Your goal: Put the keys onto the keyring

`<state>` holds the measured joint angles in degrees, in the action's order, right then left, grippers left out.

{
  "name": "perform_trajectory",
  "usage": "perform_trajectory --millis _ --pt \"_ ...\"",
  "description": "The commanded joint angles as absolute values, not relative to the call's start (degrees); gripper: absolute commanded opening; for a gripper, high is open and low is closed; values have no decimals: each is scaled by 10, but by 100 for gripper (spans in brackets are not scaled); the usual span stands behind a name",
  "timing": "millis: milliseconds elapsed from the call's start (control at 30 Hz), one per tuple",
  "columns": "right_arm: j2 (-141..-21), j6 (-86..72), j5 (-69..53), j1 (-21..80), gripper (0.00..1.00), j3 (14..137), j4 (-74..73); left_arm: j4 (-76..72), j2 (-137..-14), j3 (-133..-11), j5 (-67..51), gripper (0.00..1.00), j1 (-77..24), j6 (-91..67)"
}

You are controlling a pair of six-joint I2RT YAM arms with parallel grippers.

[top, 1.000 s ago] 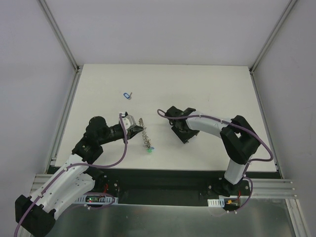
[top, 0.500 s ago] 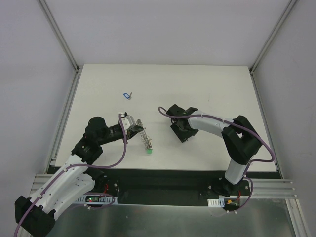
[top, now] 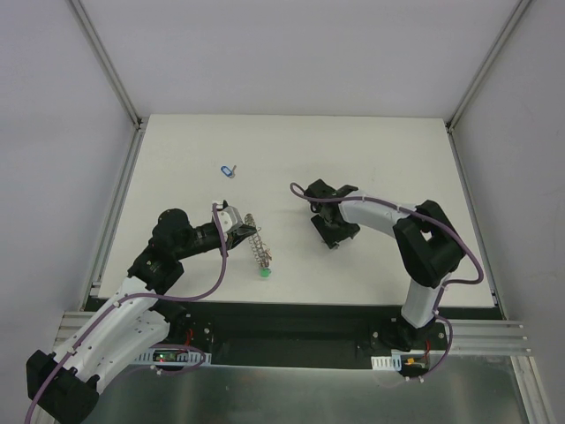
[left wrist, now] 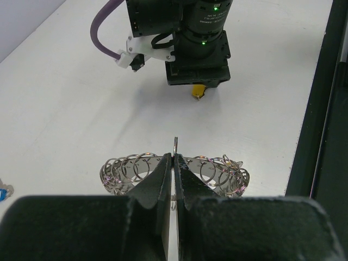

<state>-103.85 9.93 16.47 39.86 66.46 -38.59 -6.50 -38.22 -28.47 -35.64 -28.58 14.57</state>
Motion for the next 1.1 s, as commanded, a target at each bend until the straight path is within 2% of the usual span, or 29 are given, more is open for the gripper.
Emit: perform_trajectory --millis 0,567,800,1067 --pt "-1057 110 185 384 57 678 -393 -87 -380 -308 -355 0 -294 156" --pt "-1119 184 178 323 57 777 -381 -86 -384 -308 -352 0 -294 156" --pt "-994 147 155 318 55 669 -298 -86 -378 -309 -351 0 -294 156" --pt "-824 -52 105 334 53 530 -194 -87 -374 -311 -344 0 -299 153"
